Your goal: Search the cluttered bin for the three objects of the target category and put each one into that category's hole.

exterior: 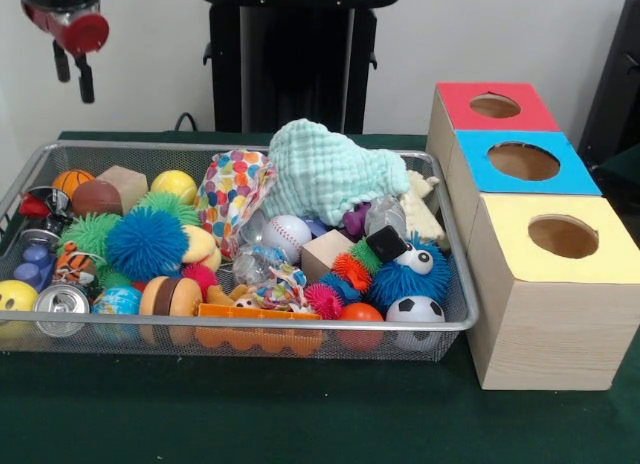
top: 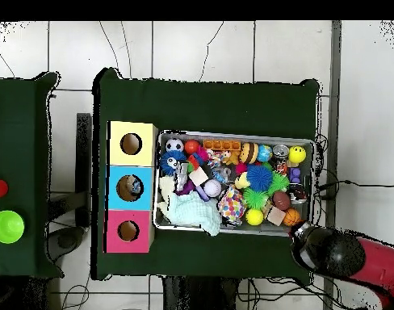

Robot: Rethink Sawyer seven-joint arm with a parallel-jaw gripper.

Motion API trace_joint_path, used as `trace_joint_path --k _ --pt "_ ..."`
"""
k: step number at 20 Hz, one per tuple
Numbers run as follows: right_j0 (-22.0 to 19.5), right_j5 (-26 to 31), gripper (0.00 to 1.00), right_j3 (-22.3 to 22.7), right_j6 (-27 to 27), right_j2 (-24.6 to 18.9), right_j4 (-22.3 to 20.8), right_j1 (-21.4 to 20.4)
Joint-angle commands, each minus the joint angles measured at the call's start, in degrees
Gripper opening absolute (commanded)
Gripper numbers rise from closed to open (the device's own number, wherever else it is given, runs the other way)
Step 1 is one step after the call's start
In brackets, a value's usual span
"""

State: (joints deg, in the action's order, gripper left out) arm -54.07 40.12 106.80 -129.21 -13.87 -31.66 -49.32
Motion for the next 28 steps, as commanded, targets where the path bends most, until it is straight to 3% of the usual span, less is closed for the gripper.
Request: trace_joint_path --k 1,4,7,11,21,28 --pt "0.85 6.14 1.0 4.48 12.96 -7.87 4.52 -5.19" --pt "2.41 5.31 1.0 4.58 10.54 -7.2 3.8 -4.71" --pt "5.16 7.73 1.0 1.41 10.52 -4.49 -0.81 -4.75" --pt "6.41 4.89 1.0 -1.97 8.52 -4.18 -2.69 1.86" --pt "16.65 -5.17 1.0 -7.98 -5.93 -1.23 -0.58 14.58" --pt "21.72 -11.55 1.0 -13.21 -10.37 1.64 1.9 21.5"
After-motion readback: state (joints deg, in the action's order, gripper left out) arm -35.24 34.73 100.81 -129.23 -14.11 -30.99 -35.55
